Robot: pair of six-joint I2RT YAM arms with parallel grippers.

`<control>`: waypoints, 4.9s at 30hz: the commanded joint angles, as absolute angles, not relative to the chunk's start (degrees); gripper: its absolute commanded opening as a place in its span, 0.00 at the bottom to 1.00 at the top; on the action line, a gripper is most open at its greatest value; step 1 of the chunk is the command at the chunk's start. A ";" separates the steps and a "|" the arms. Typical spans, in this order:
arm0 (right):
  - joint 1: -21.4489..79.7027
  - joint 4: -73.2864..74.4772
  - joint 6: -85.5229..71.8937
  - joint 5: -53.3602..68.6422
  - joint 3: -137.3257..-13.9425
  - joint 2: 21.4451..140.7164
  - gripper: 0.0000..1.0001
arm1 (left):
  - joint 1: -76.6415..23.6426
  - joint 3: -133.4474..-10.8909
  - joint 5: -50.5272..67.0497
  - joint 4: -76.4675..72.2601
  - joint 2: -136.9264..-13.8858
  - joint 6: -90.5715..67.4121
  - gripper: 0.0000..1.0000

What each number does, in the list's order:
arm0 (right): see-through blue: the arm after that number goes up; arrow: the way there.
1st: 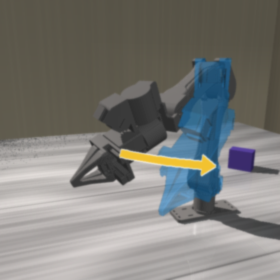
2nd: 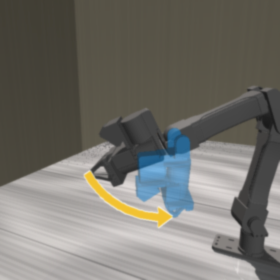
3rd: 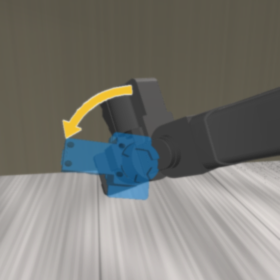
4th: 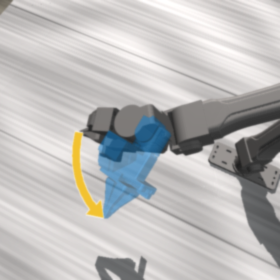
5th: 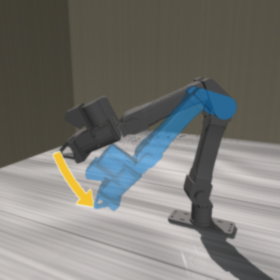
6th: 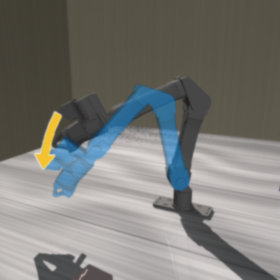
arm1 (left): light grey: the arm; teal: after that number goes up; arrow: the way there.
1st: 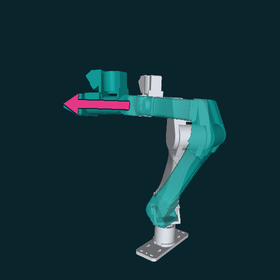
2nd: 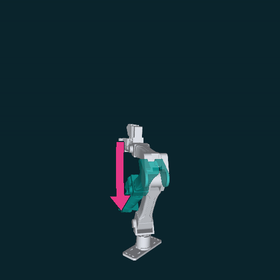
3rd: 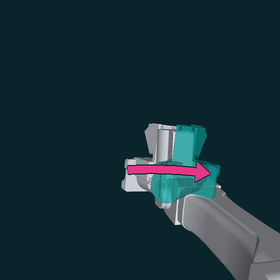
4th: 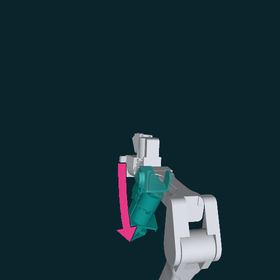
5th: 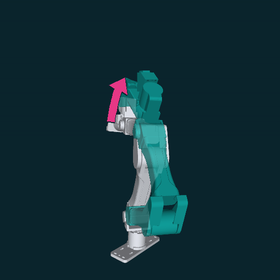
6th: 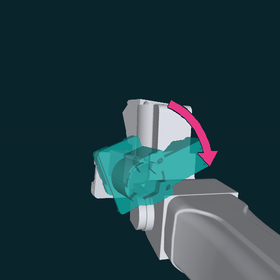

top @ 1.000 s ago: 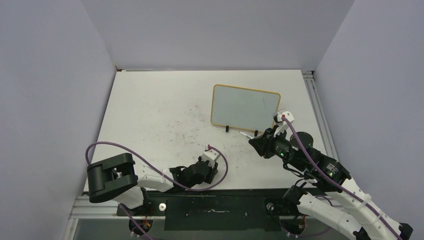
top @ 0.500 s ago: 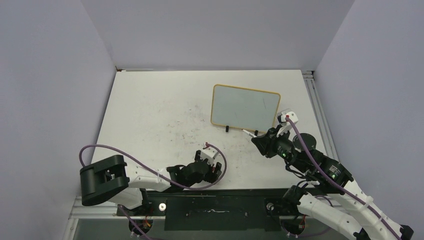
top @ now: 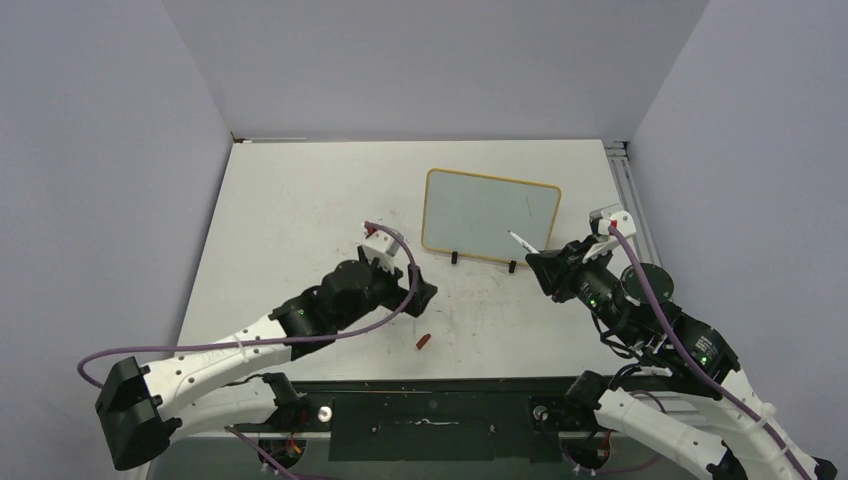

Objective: Write a sentence on the whiteboard
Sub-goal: Place the pen cap at the center of the board, then move the whiteboard to the center of the board.

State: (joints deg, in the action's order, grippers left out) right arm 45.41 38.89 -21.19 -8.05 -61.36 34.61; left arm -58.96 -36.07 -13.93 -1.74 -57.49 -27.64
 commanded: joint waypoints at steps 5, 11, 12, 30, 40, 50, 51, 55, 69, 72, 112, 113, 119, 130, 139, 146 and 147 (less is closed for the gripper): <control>45.15 36.73 -19.29 -10.88 -61.62 36.92 0.05 | -40.17 -51.77 10.62 14.12 -57.65 -19.61 0.89; 45.14 34.33 -20.45 -10.89 -60.18 41.36 0.05 | -28.14 -56.69 21.84 13.88 -62.72 -17.27 0.89; 45.15 33.51 -20.50 -10.81 -59.82 42.23 0.05 | -26.61 -56.95 22.94 12.80 -63.42 -17.67 0.89; 38.33 14.36 -16.84 -0.44 -53.37 54.55 0.05 | -24.25 -66.53 29.81 -2.29 -89.00 -12.94 0.74; 32.93 17.55 -15.51 -4.01 -53.53 49.42 0.05 | -41.75 -54.78 -1.96 -15.71 -89.52 -26.84 0.68; 32.87 18.59 -15.98 -7.79 -52.95 42.57 0.05 | -50.36 -58.04 -14.53 -19.06 -100.58 -35.42 0.63; 32.86 18.98 -15.95 -8.08 -52.92 42.08 0.05 | -50.80 -58.71 -15.23 -18.74 -101.62 -35.61 0.62; 32.79 19.93 -15.88 -8.93 -52.95 40.71 0.05 | -51.59 -61.56 -17.35 -18.02 -105.73 -35.71 0.58; 32.83 20.64 -16.08 -9.05 -52.52 39.47 0.05 | -53.25 -67.72 -27.94 -12.65 -113.86 -35.75 0.42; 32.88 20.63 -16.12 -9.06 -52.31 39.45 0.05 | -53.26 -68.61 -29.13 -11.80 -114.96 -35.65 0.40; 32.91 21.95 -17.14 -6.68 -51.29 36.46 0.05 | -66.17 -69.86 -47.05 9.37 -112.68 -48.60 0.00; 32.92 21.99 -17.07 -6.60 -51.20 36.25 0.05 | -66.77 -69.64 -47.08 10.15 -112.45 -49.52 0.00; 32.91 22.49 -17.18 -6.54 -50.98 35.44 0.05 | -69.56 -69.70 -47.20 14.49 -112.59 -54.53 0.00; 32.88 23.96 -17.12 -6.66 -52.47 34.28 0.05 | -70.22 -65.86 -45.91 12.44 -107.23 -55.56 0.39; 32.92 25.47 -16.37 -6.00 -54.62 33.91 0.05 | -70.99 -60.57 -42.38 7.13 -101.20 -53.65 0.59; 32.88 27.30 -15.48 -5.29 -56.56 33.89 0.05 | -71.32 -49.13 -36.48 -0.08 -87.81 -52.64 0.67; 32.87 27.26 -15.33 -5.12 -56.60 33.88 0.05 | -71.24 -48.37 -35.17 -1.03 -85.71 -51.17 0.70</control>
